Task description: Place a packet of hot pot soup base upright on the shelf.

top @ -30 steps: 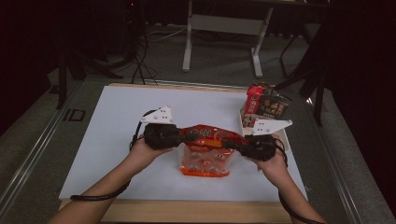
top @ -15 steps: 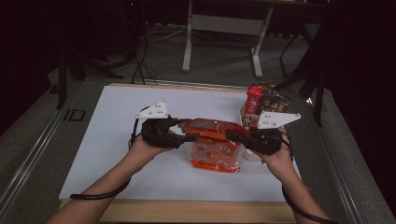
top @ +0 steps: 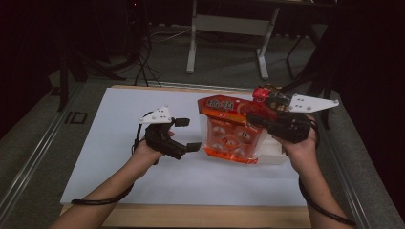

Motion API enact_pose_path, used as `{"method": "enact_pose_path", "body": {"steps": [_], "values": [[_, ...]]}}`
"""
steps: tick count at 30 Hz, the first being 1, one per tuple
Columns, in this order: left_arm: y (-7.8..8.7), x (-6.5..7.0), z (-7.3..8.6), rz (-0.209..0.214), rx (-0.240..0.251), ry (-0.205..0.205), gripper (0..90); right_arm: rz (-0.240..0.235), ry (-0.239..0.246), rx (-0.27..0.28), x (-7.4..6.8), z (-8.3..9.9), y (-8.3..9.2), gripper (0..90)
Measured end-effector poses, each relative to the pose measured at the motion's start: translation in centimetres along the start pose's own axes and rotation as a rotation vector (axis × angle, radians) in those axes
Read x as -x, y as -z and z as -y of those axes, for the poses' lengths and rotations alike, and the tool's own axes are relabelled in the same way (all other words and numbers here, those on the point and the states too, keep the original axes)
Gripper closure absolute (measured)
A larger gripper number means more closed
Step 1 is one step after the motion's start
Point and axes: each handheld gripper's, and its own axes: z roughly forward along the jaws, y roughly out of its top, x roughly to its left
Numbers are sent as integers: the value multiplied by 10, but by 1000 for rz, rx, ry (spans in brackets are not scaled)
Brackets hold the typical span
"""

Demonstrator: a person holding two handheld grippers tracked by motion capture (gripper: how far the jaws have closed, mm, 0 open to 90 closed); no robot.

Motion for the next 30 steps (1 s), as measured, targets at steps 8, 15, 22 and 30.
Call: {"method": "enact_pose_path", "body": {"steps": [8,15,22,30], "values": [[2,-6,13,-16,10,26,22,89,-14,43,17,-13,22,900],[3,-8,28,-32,-31,16,22,174,-42,64,38,-14,40,900],[8,-12,47,-36,-42,43,22,235,-64,68,57,-5,57,900],[18,-19,63,-68,-40,77,22,278,-100,58,74,8,74,900]]}}
